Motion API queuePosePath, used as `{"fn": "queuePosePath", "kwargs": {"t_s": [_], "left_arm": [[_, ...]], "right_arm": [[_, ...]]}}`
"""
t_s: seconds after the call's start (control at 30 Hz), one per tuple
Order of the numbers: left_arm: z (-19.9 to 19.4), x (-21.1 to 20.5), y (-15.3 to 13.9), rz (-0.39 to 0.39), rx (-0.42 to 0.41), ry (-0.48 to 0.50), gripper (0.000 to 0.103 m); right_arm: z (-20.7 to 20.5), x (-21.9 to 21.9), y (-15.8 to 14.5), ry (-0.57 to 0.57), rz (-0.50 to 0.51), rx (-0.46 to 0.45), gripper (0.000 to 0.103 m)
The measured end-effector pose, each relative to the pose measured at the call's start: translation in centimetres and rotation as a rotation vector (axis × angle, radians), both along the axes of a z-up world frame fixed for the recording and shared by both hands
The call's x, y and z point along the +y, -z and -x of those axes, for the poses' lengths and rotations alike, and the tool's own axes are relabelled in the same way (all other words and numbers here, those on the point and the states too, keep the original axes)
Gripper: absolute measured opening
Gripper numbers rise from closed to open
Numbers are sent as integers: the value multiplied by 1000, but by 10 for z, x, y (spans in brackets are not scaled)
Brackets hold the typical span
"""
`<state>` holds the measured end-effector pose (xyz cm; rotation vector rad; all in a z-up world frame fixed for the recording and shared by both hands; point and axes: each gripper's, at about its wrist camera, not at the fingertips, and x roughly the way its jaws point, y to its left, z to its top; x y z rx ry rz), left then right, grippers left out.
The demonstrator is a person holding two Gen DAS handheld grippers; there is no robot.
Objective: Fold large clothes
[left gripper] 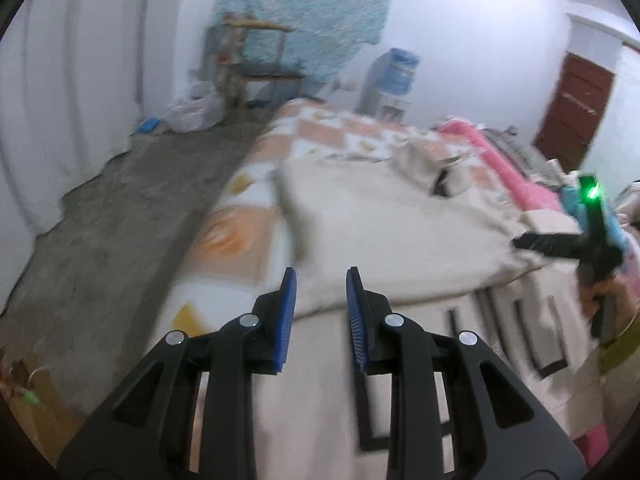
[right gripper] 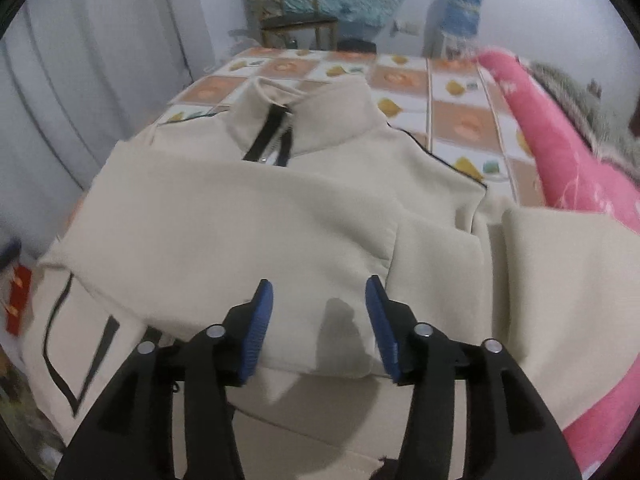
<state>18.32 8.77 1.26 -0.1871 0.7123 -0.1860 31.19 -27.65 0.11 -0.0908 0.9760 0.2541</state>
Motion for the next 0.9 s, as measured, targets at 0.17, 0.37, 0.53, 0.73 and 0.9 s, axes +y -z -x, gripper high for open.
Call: {"fn": "queuePosePath", "kwargs": {"t_s": [0.17, 0.37, 0.53, 0.73, 0.9], "left_arm": [[-59, -37, 38, -48, 170, 50, 25], [-61, -37, 55, -78, 200, 44, 28], [-57, -40, 58, -105, 190, 52, 36], [-55, -54, 51, -137, 208, 82, 64], [-48, -72, 44, -249, 233, 110, 83]], "right_arm": [[-6, 0, 27, 15, 43, 50, 49], [13, -12, 16, 27, 2, 28, 50], [5, -25, 31, 68, 18, 39, 62], [22, -26, 18, 105, -30, 33, 63], [56, -27, 3, 98, -48, -1, 77]]}}
